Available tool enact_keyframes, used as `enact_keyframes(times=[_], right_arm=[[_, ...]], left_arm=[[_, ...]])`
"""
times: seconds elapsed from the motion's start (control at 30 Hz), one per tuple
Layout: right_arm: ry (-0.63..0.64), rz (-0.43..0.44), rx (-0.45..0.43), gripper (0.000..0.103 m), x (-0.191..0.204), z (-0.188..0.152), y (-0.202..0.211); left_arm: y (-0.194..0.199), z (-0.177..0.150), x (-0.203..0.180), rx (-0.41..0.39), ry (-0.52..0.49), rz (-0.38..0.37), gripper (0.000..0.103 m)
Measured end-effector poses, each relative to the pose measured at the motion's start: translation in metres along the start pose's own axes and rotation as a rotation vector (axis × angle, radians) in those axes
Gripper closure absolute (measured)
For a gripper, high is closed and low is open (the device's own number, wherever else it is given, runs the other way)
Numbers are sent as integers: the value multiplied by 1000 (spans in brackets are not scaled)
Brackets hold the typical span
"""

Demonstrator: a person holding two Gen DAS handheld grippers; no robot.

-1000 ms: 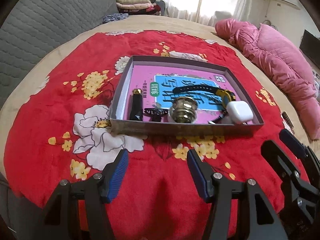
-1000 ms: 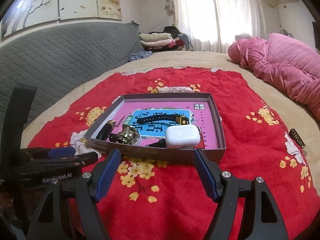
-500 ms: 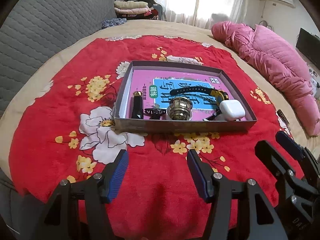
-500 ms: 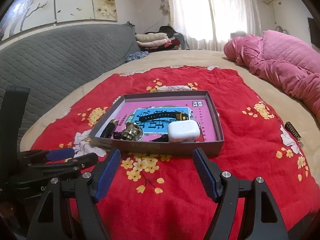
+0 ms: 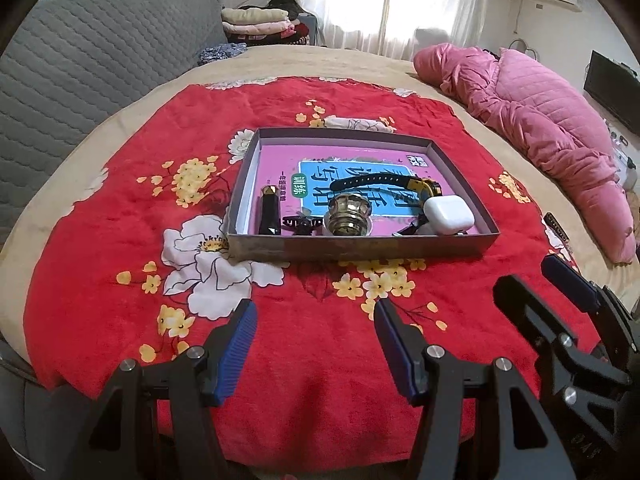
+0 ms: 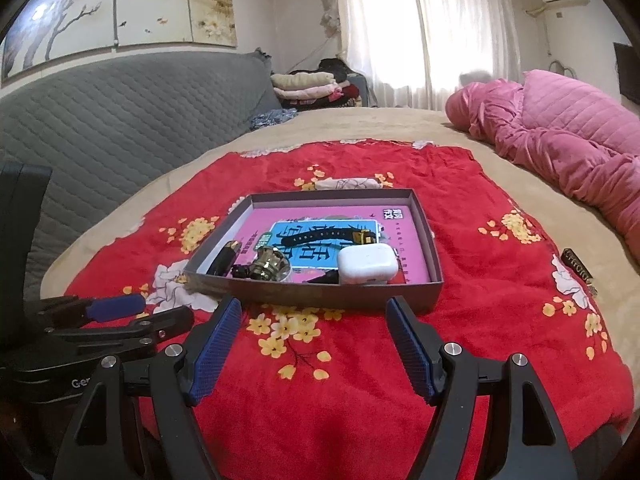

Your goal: Organize rigid objects

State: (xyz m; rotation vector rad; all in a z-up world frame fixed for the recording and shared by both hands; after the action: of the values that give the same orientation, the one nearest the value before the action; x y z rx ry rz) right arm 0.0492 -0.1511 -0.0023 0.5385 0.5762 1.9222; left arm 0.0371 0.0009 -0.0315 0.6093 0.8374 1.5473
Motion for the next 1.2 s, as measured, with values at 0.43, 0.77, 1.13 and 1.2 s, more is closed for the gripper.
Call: enact_keyframes(times=[0.43, 0.77, 1.13, 1.2], right_arm=[[17, -5, 86, 27, 0, -24, -31], [-8, -20, 118, 27, -9, -32, -41], [-20, -18, 119, 27, -12, -31, -42], [-24, -18, 119, 27, -13, -31, -42]], left_arm=[[-29, -9, 11, 32, 35, 25, 43], [-40, -13, 15, 44, 34, 32, 43], [-40, -14, 12, 44, 13, 39, 43], [-41, -14, 11, 46, 9, 41, 43]])
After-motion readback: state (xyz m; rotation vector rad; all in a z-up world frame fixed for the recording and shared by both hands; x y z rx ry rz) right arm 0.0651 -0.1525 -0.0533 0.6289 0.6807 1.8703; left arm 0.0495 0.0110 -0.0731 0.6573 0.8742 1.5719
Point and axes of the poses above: each gripper's, at about its wrist camera, not at the fingertips, and y roughly against the way its jaws point, x to its left, z to its top, the point moved 8 cm from there along -y, roughly the way its jaws point, and after that the axes turned 1 degree about x, right-handed, at the moved point
